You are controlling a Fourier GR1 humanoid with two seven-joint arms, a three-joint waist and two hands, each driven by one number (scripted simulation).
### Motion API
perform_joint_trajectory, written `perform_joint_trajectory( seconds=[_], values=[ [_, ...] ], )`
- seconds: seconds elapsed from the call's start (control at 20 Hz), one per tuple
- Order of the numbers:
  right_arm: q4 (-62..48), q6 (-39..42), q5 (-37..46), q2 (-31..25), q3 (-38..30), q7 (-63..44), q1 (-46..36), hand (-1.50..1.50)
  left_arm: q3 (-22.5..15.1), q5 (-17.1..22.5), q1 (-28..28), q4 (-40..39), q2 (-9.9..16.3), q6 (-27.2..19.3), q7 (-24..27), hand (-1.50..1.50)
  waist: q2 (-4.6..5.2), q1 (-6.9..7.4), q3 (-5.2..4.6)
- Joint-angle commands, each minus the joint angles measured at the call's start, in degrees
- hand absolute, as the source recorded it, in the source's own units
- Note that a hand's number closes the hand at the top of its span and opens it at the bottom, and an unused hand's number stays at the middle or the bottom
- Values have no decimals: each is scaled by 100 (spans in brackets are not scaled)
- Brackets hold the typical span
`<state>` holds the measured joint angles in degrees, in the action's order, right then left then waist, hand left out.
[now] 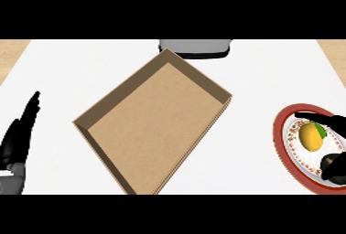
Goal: Pick the lemon from the plate and place it in the cardboard box
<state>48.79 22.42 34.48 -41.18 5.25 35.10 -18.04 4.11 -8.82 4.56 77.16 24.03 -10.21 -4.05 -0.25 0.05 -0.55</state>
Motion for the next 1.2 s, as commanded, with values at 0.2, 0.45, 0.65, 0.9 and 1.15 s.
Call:
perform_joint_trajectory(
  seconds=[0.2, 0.45, 0.65, 0.9, 1.15],
  values=[
    [-911, -1538, 369, 503, -452, 204, -581, 150, 27, -115, 71, -53, -120, 44, 61, 0, 52, 79, 63],
    [-795, -2177, 505, 608, -652, 185, -562, 150, 137, -149, -59, -3, -128, 139, 184, 0, 35, 42, 59],
    [459, -2392, 421, 683, -731, -500, -19, 150, 321, -88, -97, -92, -127, 142, 254, 0, -1, -59, 49],
    [2255, -2423, 1299, 1433, 208, -2601, 423, 150, 399, -83, -63, 44, 70, 231, -121, 0, -74, -186, 27],
    [4165, -2294, 1662, 1637, 381, -3865, 807, 150, 346, -88, -259, 78, -73, 266, 77, 0, -36, -117, 43]
  ],
)
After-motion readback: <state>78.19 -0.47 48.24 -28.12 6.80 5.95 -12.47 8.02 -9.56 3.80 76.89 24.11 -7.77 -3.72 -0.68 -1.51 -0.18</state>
